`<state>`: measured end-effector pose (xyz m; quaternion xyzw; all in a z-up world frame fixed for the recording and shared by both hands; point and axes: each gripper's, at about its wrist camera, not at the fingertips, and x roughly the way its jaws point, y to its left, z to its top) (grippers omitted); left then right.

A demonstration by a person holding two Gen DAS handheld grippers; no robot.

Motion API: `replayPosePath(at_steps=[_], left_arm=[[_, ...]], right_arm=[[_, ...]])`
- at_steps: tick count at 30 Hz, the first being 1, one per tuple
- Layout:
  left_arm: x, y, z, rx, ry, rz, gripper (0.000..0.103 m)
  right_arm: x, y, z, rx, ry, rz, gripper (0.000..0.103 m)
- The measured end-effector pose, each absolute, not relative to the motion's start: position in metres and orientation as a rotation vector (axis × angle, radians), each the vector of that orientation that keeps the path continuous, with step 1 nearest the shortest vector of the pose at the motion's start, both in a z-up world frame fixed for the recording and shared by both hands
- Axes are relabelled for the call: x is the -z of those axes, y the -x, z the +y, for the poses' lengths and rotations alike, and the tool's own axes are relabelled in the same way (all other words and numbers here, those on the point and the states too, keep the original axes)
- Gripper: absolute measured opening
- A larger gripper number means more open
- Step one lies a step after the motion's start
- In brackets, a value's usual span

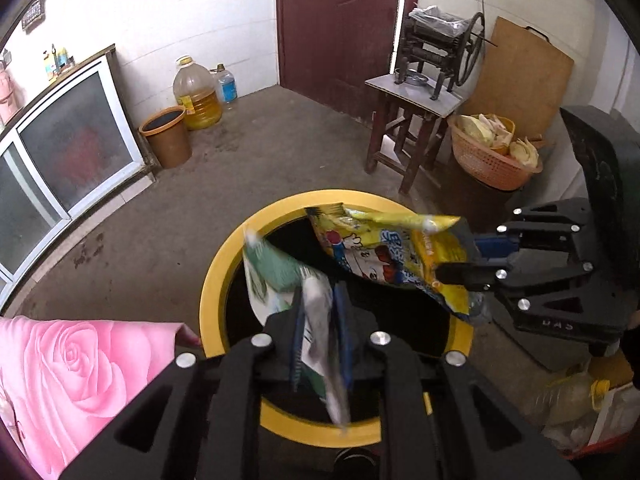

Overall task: Collect trash
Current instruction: 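Open the right tool to drop the yellow chip bag into the bin, then grasp the white tissues with the right tool while the left tool holds the milk bags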

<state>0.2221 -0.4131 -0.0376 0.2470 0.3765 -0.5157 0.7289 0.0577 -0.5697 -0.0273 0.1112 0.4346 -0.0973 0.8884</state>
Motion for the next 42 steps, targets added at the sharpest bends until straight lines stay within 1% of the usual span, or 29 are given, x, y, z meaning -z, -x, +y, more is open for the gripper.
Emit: replayPosePath(at_steps=[2,3,4,6,7,9,11,15,20,23,26,29,33,38,42], left_arm=[[0.034,-0.226,-0.413,1.117,-0.520,0.827,0.045],[0.032,-0.227,-0.411,1.100,-0.506,0.814,0.076],[0.029,-0.229,-0.408,1.083,-0.495,0.799,0.095],[0.023,-0.232,-0.401,1.057,-0.462,0.778,0.095],[0.022,-0.235,-0.398,1.047,-0.453,0.788,0.095],[0.018,-0.234,-0.393,1.023,-0.465,0.770,0.095],[0.012,-0.231,-0.384,1.008,-0.481,0.716,0.095],[-0.012,-0.220,-0.342,0.932,-0.493,0.579,0.095],[-0.049,-0.194,-0.264,0.834,-0.517,0.445,0.095],[-0.066,-0.170,-0.204,0.710,-0.595,0.360,0.095],[-0.073,-0.148,-0.151,0.605,-0.699,0.323,0.095],[-0.071,-0.130,-0.108,0.523,-0.812,0.321,0.095],[-0.052,-0.109,-0.056,0.444,-0.976,0.371,0.095],[-0.021,-0.096,-0.021,0.401,-1.123,0.409,0.095],[-0.003,-0.099,-0.010,0.379,-1.205,0.412,0.096]], right_arm=[[0.028,-0.059,-0.573,0.218,-0.226,0.913,0.043],[0.028,-0.058,-0.575,0.233,-0.226,0.908,0.061],[0.028,-0.056,-0.577,0.254,-0.226,0.902,0.068],[0.030,-0.053,-0.582,0.286,-0.224,0.914,0.072],[0.031,-0.050,-0.584,0.299,-0.227,0.913,0.079],[0.030,-0.043,-0.587,0.324,-0.229,0.894,0.089],[0.024,-0.035,-0.584,0.343,-0.190,0.862,0.090],[0.001,-0.018,-0.563,0.330,-0.126,0.711,0.091],[-0.031,-0.012,-0.520,0.228,-0.032,0.557,0.094],[-0.045,-0.018,-0.490,0.150,0.006,0.516,0.094],[-0.054,-0.033,-0.458,0.050,0.020,0.507,0.094],[-0.059,-0.049,-0.418,-0.044,0.055,0.503,0.094],[-0.065,-0.074,-0.373,-0.148,0.085,0.500,0.094],[-0.065,-0.110,-0.313,-0.226,0.171,0.496,0.094],[-0.063,-0.148,-0.273,-0.273,0.198,0.532,0.094]])
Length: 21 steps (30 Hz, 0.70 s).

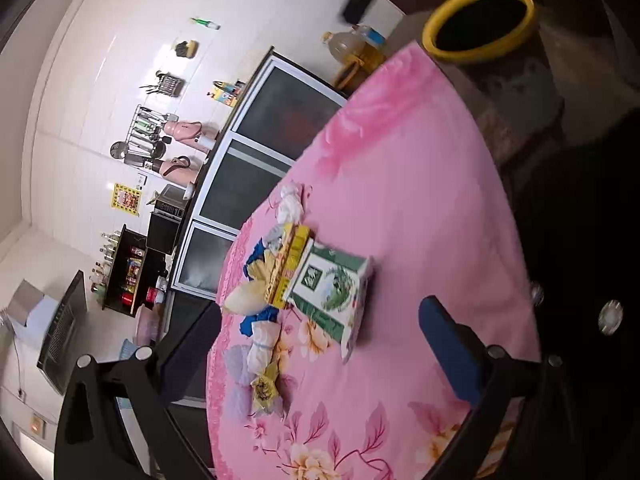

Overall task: Collect trash
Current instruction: 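Grasp the white tissues with the right tool while the left tool holds the milk bags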

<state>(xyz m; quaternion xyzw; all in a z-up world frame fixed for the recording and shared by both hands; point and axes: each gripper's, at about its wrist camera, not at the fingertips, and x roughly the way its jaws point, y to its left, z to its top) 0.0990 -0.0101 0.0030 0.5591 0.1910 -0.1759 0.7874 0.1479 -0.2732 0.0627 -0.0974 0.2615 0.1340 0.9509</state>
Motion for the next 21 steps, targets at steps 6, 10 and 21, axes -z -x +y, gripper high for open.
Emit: replayPosePath(at_steps=[6,10,21], left_arm=[[0.013,-0.118,-0.006,0.398,-1.280,0.424,0.095],[0.019,-0.134,-0.007,0.377,-1.302,0.436,0.095],[0.036,-0.176,-0.021,0.396,-1.333,0.527,0.095]], right_arm=[[-0.056,-0.199,-0.236,-0.316,0.191,0.597,0.094],[-0.047,-0.238,-0.218,-0.372,0.145,0.678,0.094],[-0.005,-0.378,-0.179,-0.506,-0.058,0.933,0.094]])
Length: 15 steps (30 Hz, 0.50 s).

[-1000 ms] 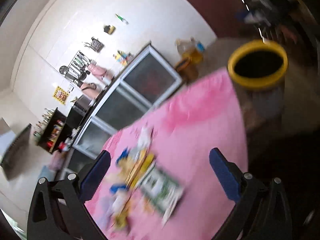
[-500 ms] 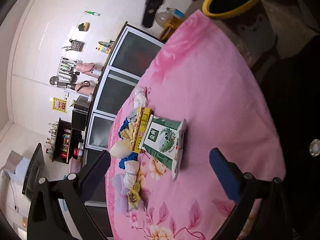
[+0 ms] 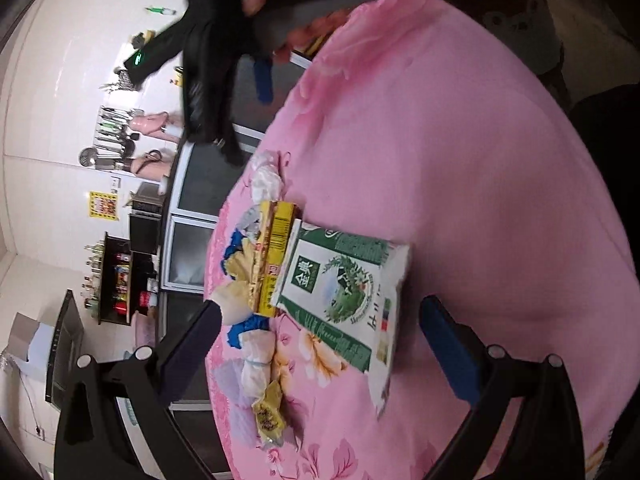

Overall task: Collect trash
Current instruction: 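Grasp the white tissues with the right tool while the left tool holds the milk bags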

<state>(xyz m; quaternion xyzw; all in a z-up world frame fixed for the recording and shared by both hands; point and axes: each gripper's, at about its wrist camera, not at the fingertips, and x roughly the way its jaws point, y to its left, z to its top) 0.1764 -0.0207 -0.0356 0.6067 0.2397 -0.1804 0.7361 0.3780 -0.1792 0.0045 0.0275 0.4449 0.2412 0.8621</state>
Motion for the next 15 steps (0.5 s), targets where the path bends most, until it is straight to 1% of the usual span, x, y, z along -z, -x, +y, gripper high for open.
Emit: replayPosePath(at_steps=[6,8,11,12,13,14,15], left_arm=[[0.038,-0.208,-0.027,0.416,-1.291,0.622,0.095],[0.039,-0.214,-0.029,0.444,-1.262,0.660,0.095],[0.040,-0.225,-0.030,0.480,-1.212,0.725,0.095],[0.039,-0.227,-0.030,0.484,-1.205,0.730,0.087],[0.038,-0.228,-0.030,0.501,-1.195,0.741,0.064],[0.037,-0.229,-0.030,0.521,-1.175,0.770,0.050],[0.037,-0.232,-0.030,0.535,-1.144,0.811,0.028]], right_arm=[[0.016,-0.443,-0.179,-0.508,-0.221,1.032,0.094],[0.026,-0.457,-0.173,-0.525,-0.232,1.085,0.089],[0.034,-0.465,-0.169,-0.514,-0.230,1.108,0.077],[0.035,-0.466,-0.167,-0.514,-0.219,1.112,0.058],[0.036,-0.466,-0.166,-0.517,-0.213,1.123,0.050],[0.037,-0.467,-0.167,-0.527,-0.223,1.128,0.048],[0.038,-0.466,-0.167,-0.535,-0.229,1.138,0.045]])
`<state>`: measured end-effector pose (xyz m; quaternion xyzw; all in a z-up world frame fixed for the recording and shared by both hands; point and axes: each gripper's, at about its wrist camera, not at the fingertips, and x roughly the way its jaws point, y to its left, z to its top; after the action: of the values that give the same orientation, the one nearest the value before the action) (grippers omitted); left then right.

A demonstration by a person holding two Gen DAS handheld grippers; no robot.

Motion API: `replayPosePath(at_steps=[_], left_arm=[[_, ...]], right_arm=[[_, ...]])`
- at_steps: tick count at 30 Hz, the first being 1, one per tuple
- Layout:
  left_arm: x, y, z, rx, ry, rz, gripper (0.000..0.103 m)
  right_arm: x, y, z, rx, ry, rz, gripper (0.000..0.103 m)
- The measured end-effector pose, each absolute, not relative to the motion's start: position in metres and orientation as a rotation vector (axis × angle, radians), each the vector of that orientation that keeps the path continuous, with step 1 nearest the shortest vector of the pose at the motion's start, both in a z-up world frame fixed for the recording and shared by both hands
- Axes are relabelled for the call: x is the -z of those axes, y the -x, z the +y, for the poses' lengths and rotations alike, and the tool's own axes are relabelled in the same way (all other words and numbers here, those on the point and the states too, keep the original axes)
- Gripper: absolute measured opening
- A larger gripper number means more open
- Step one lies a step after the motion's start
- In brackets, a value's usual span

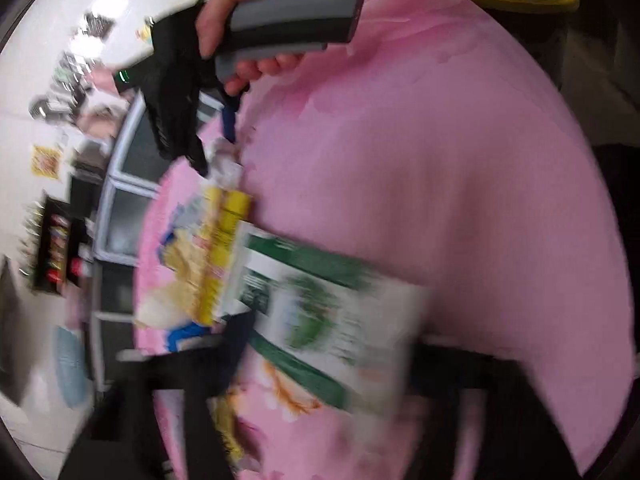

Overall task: Collect trash
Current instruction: 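Grasp the white tissues with the right tool while the left tool holds the milk bags, then drop the tissues from the right tool while the left tool drops the milk bags into the bin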

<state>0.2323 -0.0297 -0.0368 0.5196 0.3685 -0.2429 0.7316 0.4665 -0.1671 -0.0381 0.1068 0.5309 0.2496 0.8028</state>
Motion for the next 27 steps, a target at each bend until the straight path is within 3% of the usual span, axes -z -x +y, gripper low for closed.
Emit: replayPosePath(at_steps=[1,7,16,27], left_arm=[[0.036,-0.234,-0.029,0.556,-1.113,0.842,0.010],[0.020,-0.233,-0.023,0.600,-0.993,0.886,0.008],[-0.041,-0.192,0.001,0.521,-0.906,0.753,0.008],[-0.086,-0.134,0.003,0.473,-0.904,0.625,0.008]], right_arm=[[0.040,-0.467,-0.167,-0.531,-0.231,1.144,0.043],[0.032,-0.463,-0.170,-0.554,-0.266,1.140,0.037],[-0.033,-0.424,-0.193,-0.563,-0.270,0.966,0.037],[-0.098,-0.311,-0.259,-0.476,-0.221,0.818,0.037]])
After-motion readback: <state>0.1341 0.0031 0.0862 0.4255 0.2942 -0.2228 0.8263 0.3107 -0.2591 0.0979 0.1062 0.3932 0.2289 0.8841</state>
